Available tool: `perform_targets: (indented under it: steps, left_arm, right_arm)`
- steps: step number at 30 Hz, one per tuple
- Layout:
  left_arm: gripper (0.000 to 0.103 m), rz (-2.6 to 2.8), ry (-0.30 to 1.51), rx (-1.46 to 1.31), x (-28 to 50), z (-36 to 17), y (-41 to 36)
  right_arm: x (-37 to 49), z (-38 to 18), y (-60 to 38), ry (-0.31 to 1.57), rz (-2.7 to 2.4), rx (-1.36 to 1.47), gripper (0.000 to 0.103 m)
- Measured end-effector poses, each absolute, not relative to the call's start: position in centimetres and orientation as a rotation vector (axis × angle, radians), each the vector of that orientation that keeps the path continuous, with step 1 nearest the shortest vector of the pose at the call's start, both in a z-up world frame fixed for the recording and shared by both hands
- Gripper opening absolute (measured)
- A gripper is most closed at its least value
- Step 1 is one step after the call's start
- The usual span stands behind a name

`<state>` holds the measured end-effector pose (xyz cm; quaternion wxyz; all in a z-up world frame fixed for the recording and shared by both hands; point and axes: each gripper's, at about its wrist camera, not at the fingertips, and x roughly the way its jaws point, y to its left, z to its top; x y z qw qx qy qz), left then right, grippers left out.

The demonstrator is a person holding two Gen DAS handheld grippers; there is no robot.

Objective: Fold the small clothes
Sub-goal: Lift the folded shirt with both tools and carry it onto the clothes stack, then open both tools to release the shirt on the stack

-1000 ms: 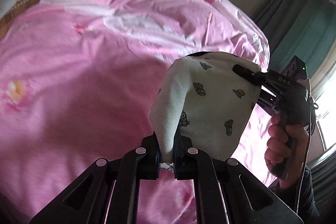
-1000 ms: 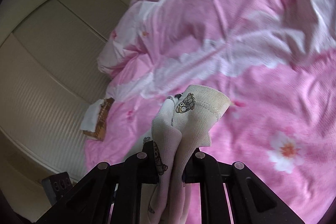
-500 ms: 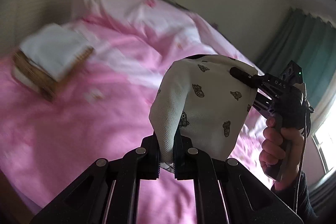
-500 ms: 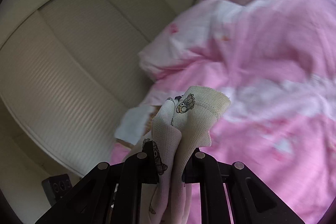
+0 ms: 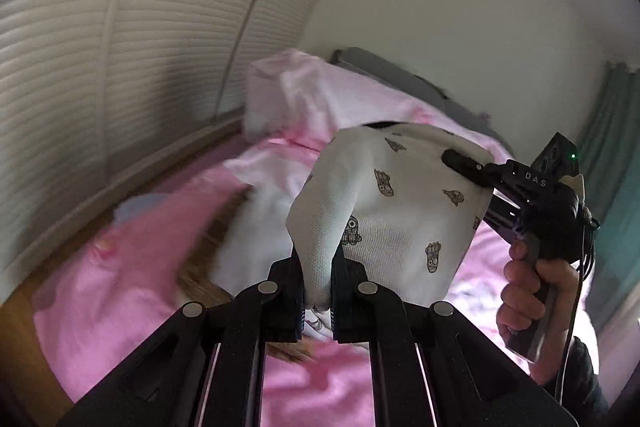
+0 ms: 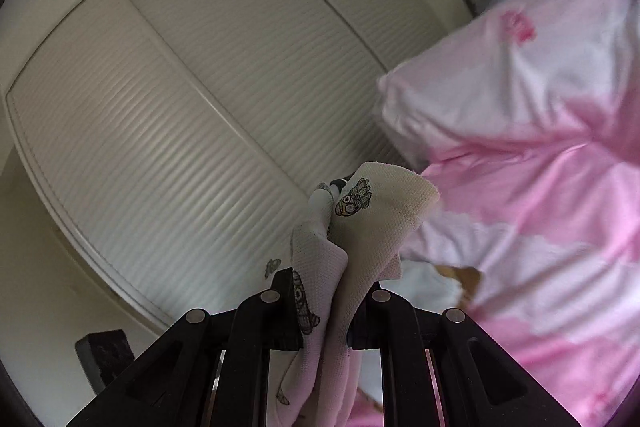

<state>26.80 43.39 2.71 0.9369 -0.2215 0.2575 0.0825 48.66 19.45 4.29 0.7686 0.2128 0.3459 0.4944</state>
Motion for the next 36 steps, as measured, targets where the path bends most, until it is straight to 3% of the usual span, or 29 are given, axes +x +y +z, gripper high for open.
perform_targets:
  steps: [6, 12, 14, 15, 16, 18, 20, 22, 23, 28, 36]
  left_arm:
    - [0.011, 0.214, 0.703, -0.534, 31.3, -6.9, 48.4]
    - [0.014, 0.213, 0.687, -0.477, 31.3, -9.7, 48.0]
    - [0.017, 0.204, 0.685, -0.466, 31.3, -9.5, 48.0]
    - [0.028, 0.203, 0.685, -0.451, 31.3, -9.2, 47.9]
    - [0.046, 0.207, 0.68, -0.43, 31.1, -8.8, 47.7]
    - [0.055, 0.219, 0.663, -0.408, 30.8, -7.6, 47.5]
    - [0.057, 0.221, 0.654, -0.376, 30.1, -6.5, 47.0]
    - [0.058, 0.24, 0.633, -0.319, 29.2, -5.2, 46.2]
    - [0.059, 0.251, 0.627, -0.297, 29.0, -4.6, 46.0]
    - [0.061, 0.242, 0.621, -0.279, 28.1, -2.8, 44.6]
    - [0.068, 0.219, 0.603, -0.135, 22.8, 0.2, 35.6]
  right_arm:
    - [53.8, -6.1, 26.0, 0.956, 1.01, 0.484, 0.014]
    - [55.3, -13.3, 26.3, 1.061, 0.915, 0.479, 0.017]
    - [55.2, -13.2, 26.2, 1.037, 0.909, 0.443, 0.027]
    - [55.0, -13.1, 26.2, 1.027, 0.908, 0.426, 0.034]
    - [54.6, -12.9, 26.2, 1.02, 0.903, 0.405, 0.038]
    - [54.5, -12.4, 26.1, 1.025, 0.89, 0.382, 0.045]
    - [54.1, -11.4, 25.8, 1.012, 0.876, 0.35, 0.048]
    - [53.1, -10.4, 25.4, 0.978, 0.839, 0.293, 0.063]
    - [52.6, -9.8, 25.2, 0.958, 0.815, 0.271, 0.064]
    - [47.9, -7.0, 22.8, 0.844, 0.763, 0.162, 0.064]
    - [37.1, -1.9, 14.7, 0.67, 0.608, 0.041, 0.064]
